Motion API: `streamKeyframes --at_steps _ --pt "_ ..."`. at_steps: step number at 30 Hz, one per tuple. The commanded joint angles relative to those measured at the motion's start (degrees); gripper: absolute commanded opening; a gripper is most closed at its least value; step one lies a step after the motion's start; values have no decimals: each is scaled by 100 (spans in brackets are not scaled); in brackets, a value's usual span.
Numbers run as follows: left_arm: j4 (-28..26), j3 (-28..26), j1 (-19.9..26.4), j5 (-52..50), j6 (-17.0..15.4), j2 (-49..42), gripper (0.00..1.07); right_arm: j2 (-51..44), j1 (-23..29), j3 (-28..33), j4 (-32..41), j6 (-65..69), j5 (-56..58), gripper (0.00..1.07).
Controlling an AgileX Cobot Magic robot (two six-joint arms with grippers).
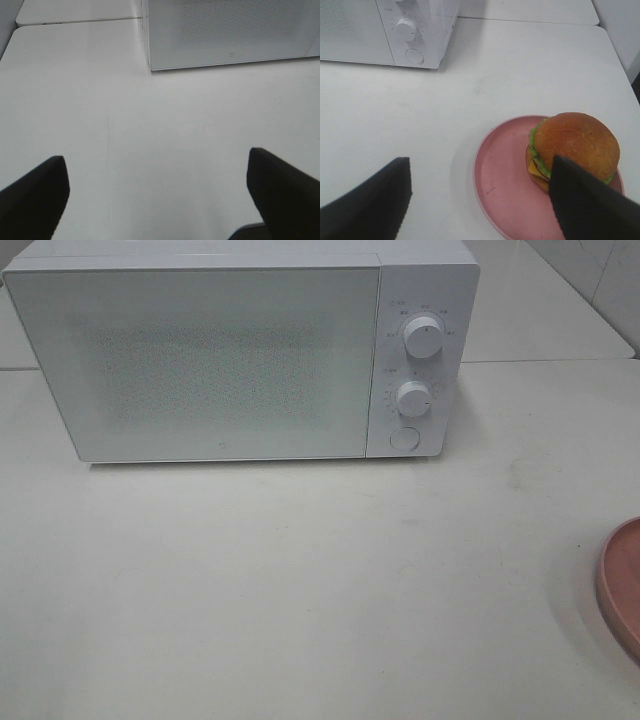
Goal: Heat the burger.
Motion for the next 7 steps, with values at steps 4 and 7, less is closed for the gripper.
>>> streamKeyframes --at_steps 4,7 --pt "-57 17 0 -80 -46 -115 88 -126 -46 11 11 -52 0 75" --pt "-57 17 0 -80 -46 -115 88 -126 -46 11 11 -52 0 75"
